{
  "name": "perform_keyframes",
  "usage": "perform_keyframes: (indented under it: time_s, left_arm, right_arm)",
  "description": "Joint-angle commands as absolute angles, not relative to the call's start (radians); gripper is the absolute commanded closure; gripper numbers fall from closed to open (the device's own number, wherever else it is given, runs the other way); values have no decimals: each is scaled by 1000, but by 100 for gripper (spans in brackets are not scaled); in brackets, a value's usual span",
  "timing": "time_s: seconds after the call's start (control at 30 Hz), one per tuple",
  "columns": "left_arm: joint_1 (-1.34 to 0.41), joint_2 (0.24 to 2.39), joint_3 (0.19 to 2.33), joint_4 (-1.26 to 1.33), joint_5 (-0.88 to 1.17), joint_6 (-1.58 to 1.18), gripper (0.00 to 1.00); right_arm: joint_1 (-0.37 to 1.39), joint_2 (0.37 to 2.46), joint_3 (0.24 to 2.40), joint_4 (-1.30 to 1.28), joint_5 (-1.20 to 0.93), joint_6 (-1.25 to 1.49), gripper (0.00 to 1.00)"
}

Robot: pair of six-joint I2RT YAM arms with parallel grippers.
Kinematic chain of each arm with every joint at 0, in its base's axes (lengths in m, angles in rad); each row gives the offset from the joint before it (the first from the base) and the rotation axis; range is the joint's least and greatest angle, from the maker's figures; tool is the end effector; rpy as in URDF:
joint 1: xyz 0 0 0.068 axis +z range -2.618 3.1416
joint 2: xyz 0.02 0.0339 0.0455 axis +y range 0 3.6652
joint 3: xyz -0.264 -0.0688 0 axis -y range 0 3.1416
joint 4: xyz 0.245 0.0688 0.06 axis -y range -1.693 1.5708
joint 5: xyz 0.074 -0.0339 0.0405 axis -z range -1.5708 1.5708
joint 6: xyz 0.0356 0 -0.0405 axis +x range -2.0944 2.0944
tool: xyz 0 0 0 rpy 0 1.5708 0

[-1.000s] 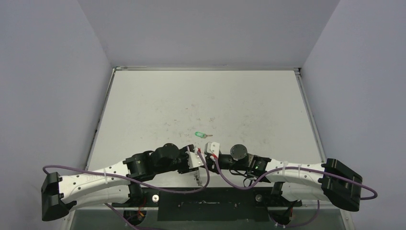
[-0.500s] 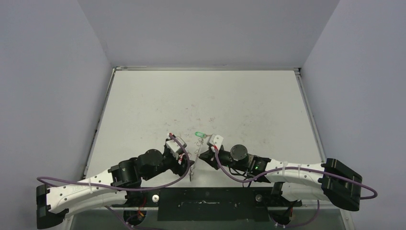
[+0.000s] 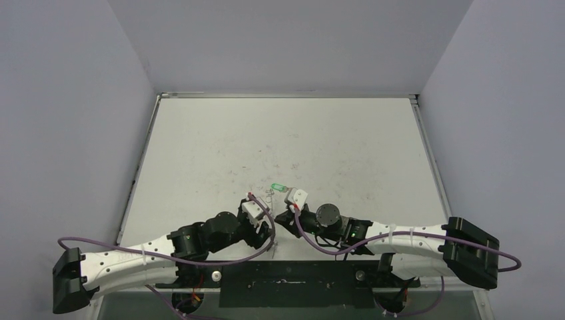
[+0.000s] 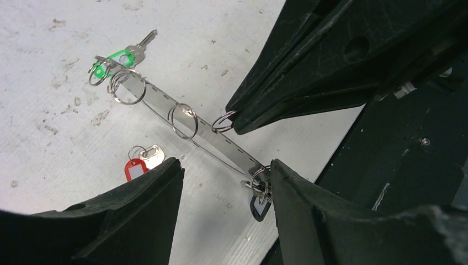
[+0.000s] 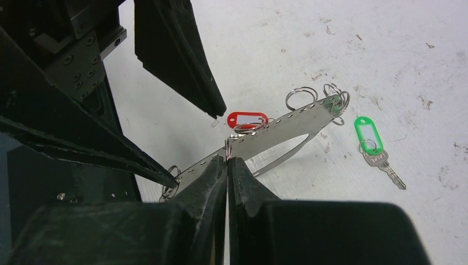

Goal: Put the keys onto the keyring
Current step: Adjust the keyring.

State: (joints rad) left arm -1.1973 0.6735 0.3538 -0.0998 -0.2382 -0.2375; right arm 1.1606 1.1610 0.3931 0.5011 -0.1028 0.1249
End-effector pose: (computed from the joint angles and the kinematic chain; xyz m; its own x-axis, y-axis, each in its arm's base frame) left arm 0.0678 -0.1499 0.2139 -0.3388 0.2380 -0.9103 0.7680 0.6288 -0.1215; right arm 0.0917 0.2200 0.1998 -0.2229 -0.2018 -0.9537 -0.9312 0.3336 0.1470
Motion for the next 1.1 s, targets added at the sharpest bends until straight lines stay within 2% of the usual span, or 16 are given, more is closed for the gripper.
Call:
perform_keyframes:
  time_s: [0.0,0.2,0.3,0.4,0.43,0.53,0.63,0.73,1.07]
  left_arm:
    - [-1203,714,384,11,-216,-177,47]
    - [-1203,722,405,-86,-239,-183,72]
    - [-1203,708,407,-113,-258,-192,79]
    - [-1203,696,410,-139,-286,-205,79]
    - [-1203,692,408,-142,-292,-207,76]
    - [-1202,692,404,-142,-312,-209,52]
    - [-1202,707,403,-143,-325,-198,46]
    - [-1201,722,406,-138,-327,-171,47]
    - [-1201,754,410,-122,-313,-88,68]
  right_arm:
    - [1179,1172,446,563,-88,125,100]
    - [1188,1164,451,548,-76,116,100]
    - [1189,1157,452,541,-76,112,100]
    - [1189,1155,454,534,-78,105,100]
    - [1190,1156,454,534,-79,103,100]
    - [1191,1163,453,538,-83,101,100]
    - [1192,1170,451,541,-84,100,100]
    - [1192,1176,451,547,-83,100,100]
    - [1190,1215,479,525,-112,53,100]
